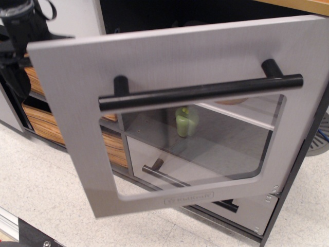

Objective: Open oven

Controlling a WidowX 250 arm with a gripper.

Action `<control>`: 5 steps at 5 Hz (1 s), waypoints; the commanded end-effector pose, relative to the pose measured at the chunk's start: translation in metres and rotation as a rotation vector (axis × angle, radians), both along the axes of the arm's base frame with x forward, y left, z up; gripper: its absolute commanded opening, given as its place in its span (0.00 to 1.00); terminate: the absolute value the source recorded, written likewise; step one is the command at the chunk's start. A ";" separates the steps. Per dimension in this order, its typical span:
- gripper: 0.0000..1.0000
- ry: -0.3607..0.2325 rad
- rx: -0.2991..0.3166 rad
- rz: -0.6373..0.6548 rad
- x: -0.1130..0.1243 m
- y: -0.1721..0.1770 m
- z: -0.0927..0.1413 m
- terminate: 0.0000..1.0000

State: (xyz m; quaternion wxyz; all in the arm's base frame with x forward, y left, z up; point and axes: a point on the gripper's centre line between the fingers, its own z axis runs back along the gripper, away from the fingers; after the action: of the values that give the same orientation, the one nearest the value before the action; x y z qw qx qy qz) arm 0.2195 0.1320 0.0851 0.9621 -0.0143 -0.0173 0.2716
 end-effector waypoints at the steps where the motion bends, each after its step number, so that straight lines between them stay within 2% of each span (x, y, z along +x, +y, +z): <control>1: 1.00 -0.016 -0.101 -0.152 -0.016 -0.048 0.011 0.00; 2: 1.00 -0.039 -0.129 -0.164 0.001 -0.081 0.003 0.00; 3: 1.00 -0.073 -0.067 -0.206 0.017 -0.106 -0.004 0.00; 5: 1.00 -0.073 -0.067 -0.206 0.017 -0.106 -0.004 0.00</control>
State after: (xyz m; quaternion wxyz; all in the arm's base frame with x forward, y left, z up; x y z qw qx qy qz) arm 0.2439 0.0036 0.0663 0.9833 -0.0560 -0.0256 0.1711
